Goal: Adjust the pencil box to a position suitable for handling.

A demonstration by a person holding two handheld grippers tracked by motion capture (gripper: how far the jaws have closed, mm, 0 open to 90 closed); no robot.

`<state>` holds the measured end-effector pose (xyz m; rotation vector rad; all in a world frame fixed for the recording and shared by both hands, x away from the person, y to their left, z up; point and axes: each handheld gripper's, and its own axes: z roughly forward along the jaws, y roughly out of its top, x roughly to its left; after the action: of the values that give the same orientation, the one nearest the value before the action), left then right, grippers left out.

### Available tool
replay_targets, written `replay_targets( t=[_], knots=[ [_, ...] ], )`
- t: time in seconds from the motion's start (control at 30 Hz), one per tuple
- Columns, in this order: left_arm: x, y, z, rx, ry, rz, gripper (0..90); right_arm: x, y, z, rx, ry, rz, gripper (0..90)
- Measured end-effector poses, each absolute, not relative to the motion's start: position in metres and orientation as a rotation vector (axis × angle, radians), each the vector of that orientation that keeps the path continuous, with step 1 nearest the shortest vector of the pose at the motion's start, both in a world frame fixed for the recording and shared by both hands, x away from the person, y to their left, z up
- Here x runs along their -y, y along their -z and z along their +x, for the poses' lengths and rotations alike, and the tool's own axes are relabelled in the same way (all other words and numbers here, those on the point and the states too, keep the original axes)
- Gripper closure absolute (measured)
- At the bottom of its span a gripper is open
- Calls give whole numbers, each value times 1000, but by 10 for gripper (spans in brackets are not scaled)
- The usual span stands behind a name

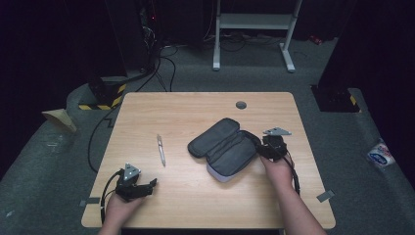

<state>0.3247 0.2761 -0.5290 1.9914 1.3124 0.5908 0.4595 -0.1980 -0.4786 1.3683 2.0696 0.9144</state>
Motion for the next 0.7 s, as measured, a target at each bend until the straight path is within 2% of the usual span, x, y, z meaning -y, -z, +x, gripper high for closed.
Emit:
replay_targets(
  t=[0.13, 0.23, 0.37, 0.57, 0.7],
  knots=[
    [-276, 529, 322, -1288, -588, 1990, 266, 198, 487, 468, -2095, -889, 1402, 671],
    [-275, 527, 320, -1289, -587, 1980, 372, 199, 491, 464, -2096, -903, 1418, 754],
    [-266, 524, 317, -1258, -560, 1974, 472, 196, 491, 451, -2102, -923, 1375, 781],
    [-234, 519, 311, -1171, -511, 1951, 516, 193, 496, 421, -2100, -983, 1334, 763],
    [-202, 517, 304, -1086, -460, 1960, 495, 192, 499, 399, -2090, -1029, 1322, 744]
  ],
)
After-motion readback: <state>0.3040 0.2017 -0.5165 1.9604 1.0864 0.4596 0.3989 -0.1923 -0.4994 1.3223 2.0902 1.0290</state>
